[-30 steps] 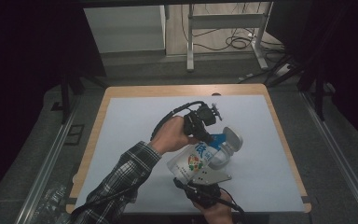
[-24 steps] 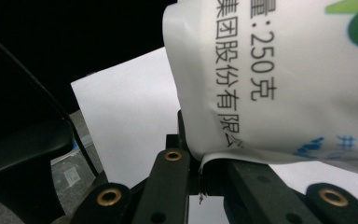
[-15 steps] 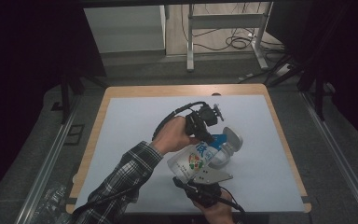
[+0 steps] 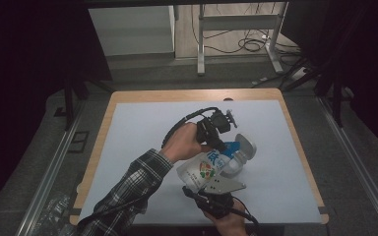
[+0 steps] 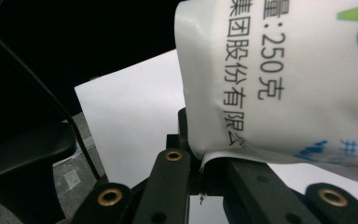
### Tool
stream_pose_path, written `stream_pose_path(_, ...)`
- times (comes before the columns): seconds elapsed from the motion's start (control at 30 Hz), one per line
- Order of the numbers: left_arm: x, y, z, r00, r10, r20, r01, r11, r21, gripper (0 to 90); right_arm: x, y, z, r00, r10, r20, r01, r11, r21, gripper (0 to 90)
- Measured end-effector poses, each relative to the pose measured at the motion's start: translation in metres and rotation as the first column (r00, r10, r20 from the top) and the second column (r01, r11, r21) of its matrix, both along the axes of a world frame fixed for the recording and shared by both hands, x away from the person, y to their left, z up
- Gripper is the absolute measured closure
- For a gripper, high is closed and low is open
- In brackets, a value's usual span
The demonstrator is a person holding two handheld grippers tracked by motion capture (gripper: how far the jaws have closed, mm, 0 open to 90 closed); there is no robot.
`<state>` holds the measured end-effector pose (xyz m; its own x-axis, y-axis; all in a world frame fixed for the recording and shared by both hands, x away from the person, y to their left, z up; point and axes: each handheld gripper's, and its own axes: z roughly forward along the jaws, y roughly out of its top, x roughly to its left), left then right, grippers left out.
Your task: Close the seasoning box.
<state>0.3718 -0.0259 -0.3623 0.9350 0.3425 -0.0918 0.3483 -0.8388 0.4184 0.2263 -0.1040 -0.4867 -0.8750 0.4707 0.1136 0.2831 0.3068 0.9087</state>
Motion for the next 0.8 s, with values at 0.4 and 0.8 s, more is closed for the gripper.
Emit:
stream_pose_path(0.4, 0.0002, 0.0002, 0.0, 1.0, 0.001, -0.002, -0.001, 1.0, 0.001, 89.5, -0.0006, 0.0006, 0.0006, 1.0, 0.003, 0.008, -0.003, 1.0, 0.001, 88.7)
stream_pose_path(0.8, 0.0005, 0.0004, -0.0003, 1.0, -0.001, -0.002, 0.001, 1.0, 0.002, 89.5, -0.001, 0.0009, 0.0011, 1.0, 0.004, 0.008, -0.004, 1.0, 0.002, 88.7)
